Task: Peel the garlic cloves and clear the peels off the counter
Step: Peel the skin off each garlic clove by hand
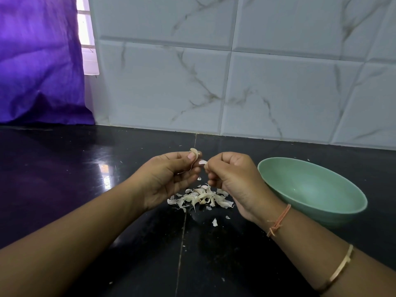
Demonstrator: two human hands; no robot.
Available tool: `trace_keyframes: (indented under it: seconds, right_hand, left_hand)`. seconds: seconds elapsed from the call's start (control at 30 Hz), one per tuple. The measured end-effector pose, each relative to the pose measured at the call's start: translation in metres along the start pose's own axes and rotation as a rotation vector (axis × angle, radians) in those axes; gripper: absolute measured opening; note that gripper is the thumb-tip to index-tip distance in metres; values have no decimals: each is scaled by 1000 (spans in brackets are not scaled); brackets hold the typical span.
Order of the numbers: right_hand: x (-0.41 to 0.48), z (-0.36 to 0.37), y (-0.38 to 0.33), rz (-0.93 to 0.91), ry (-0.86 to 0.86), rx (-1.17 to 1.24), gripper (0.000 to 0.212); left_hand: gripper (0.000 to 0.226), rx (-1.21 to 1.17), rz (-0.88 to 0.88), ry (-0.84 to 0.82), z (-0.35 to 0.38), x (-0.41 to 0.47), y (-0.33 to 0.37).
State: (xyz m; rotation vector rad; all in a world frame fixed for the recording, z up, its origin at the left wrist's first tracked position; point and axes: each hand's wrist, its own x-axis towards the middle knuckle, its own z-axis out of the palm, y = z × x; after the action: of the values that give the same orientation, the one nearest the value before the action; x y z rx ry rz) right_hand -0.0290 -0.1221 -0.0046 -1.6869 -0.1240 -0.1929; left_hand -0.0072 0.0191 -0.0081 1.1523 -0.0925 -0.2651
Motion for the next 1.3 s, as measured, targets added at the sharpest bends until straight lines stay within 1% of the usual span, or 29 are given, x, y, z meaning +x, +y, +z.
trace_keyframes:
  seconds: [0.07,0.13,0.23,0.27,0.33,0.47,0.6,0.83,1.0,1.1,1.2,1.3]
  right_hand:
    - [1,0,2,-45,58,-111,19]
    - [2,-1,2,-113,115,-209,21]
    - [3,-1,4,-222,135,-299,11]
    - [3,0,5,-244,133,-302,13]
    - [5,-1,7,-292,130,-326,17]
    - [3,-2,7,-390,143,-425,6]
    - [5,-3,7,-479,172,-526,7]
    - [6,-4,8,-526,182,-561,6]
    - [3,-3,5,-537,182,-587,6]
    - [3,-3,4,-538,179,-592,6]
    - [3,-3,4,-540,187,-582,7]
    - [3,-4,4,-480,181,-504,9]
  left_hand:
    - [15,31,31,25,0,2,-2]
    - [16,61,71,37,0,3,-4]
    - [15,113,128,46,0,2,-6]
    - [14,144,149,47,0,2,-6]
    - [14,228,198,47,0,1,-7]
    - [12,424,314,82,1,-1,-8]
    - [10,584,415,121,0,-2,-8]
    - [11,794,548,221,3,-5,-7]
    - [12,915,639,243,5,-6,-7]
    - [11,934,662,244,5,-7,-7]
    - [16,906,645,231,6,-7,-7]
    - [21,858,613,224,5,-7,-6]
